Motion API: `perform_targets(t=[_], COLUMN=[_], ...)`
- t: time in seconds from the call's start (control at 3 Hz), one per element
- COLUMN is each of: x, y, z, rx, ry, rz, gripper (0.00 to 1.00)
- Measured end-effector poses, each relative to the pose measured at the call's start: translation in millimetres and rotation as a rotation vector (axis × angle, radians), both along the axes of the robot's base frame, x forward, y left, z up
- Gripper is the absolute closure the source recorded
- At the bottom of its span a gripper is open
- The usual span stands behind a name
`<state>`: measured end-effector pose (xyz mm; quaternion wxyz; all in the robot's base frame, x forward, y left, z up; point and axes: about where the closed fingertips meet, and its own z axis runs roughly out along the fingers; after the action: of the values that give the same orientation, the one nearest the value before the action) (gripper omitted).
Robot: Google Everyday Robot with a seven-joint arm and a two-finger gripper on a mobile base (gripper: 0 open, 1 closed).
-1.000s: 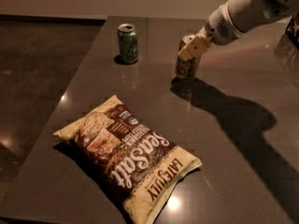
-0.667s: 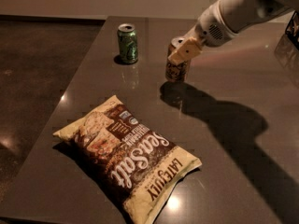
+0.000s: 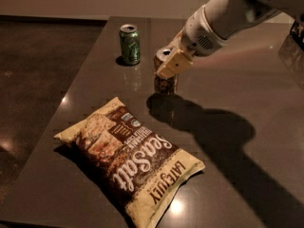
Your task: Move orange can near brown chip bag
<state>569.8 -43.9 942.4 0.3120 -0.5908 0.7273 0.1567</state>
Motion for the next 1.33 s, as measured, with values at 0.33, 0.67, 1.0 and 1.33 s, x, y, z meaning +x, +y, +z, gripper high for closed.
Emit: perform_targets(t=[0.33, 0.67, 1.0, 1.33], x=[-17.4, -33.3, -47.2, -59.9], y=[7.2, 9.6, 11.6, 15.7], z=[-8.2, -14.8, -18.3, -20.3], rx=[-0.008, 0.002, 0.02, 0.034], ry=[0.016, 0.044, 0.064, 0.074], rz=[0.058, 0.091, 0.126, 0.171], gripper=[1.0, 0.88, 0.66, 0.42])
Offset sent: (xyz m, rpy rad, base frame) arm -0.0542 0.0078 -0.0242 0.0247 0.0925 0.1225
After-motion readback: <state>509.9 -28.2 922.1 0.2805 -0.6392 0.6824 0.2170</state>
